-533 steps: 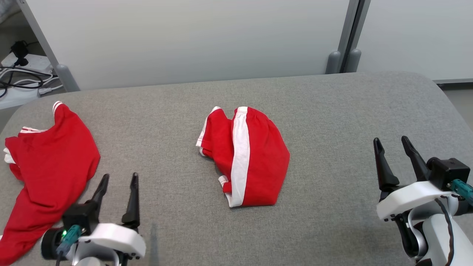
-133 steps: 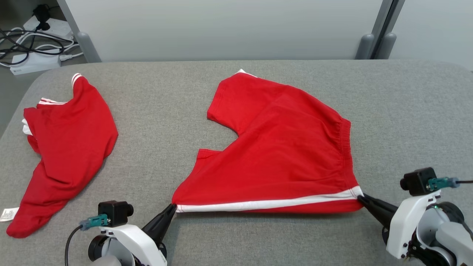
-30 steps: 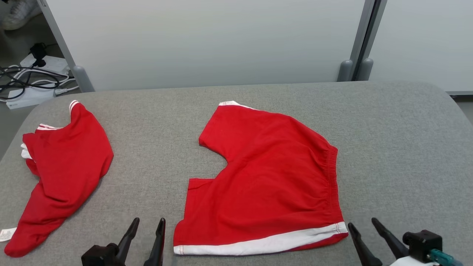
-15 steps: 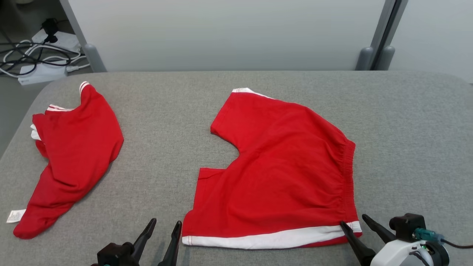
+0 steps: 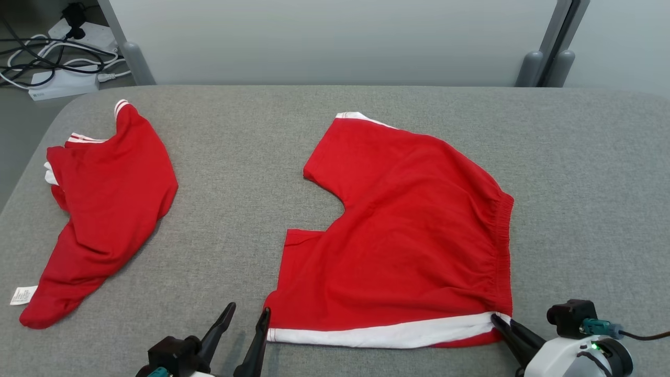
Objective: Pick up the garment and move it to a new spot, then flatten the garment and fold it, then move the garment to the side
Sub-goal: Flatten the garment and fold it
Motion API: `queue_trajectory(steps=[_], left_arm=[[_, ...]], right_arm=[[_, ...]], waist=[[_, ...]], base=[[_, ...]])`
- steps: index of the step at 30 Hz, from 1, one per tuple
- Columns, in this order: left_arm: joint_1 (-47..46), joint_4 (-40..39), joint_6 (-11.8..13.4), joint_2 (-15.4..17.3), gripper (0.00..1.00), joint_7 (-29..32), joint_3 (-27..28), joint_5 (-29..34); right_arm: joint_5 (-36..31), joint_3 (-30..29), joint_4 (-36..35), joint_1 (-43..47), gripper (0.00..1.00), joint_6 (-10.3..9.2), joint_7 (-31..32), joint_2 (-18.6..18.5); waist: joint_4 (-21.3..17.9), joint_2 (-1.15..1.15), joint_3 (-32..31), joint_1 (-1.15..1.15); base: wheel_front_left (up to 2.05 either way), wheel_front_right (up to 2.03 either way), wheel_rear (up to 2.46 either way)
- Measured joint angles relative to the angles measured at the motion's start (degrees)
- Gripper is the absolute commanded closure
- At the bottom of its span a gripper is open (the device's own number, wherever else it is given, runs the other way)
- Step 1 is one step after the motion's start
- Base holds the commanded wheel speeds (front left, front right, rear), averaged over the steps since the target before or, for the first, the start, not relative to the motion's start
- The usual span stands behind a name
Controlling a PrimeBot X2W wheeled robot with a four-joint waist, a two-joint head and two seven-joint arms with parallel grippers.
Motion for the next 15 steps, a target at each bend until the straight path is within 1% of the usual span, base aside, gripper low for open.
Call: queue_trajectory(steps=[2, 4, 7, 11, 15], left_arm=[[-0.05, 0.08, 0.00, 0.23, 0.00, 0.00, -0.93, -1.41], [-0.41, 0.79, 0.00, 0.97, 0.00, 0.00, -3.21, -2.70], [-2.19, 4.02, 0.00, 2.93, 0.00, 0.00, -8.22, -5.37], [-4.71, 8.82, 0.00, 5.17, 0.00, 0.00, -13.33, -9.73], [-7.86, 13.11, 0.00, 5.59, 0.00, 0.02, -18.06, -14.41]], right_arm=[[0.38, 0.90, 0.05, -0.56, 1.00, 0.00, -0.19, -0.58], [1.00, 1.51, 0.07, -1.07, 1.00, 0.00, -0.67, -1.01], [1.72, 2.16, 0.26, -1.76, 1.00, 0.00, -0.75, -1.54], [2.34, 3.54, 0.44, -2.91, 1.00, 0.00, -1.18, -1.71], [2.86, 4.26, 0.71, -3.81, 1.00, 0.00, -1.22, -1.70]], waist=[[-0.19, 0.00, 0.12, 0.00], [-0.41, 0.00, 0.23, 0.00], [-0.81, 0.00, 0.41, 0.00], [-1.65, 0.00, 0.92, 0.00], [-2.43, 0.00, 1.45, 0.00]], base=[[0.00, 0.00, 0.00], [0.00, 0.00, 0.00], [0.00, 0.00, 0.00], [0.00, 0.00, 0.00], [0.00, 0.00, 0.00]])
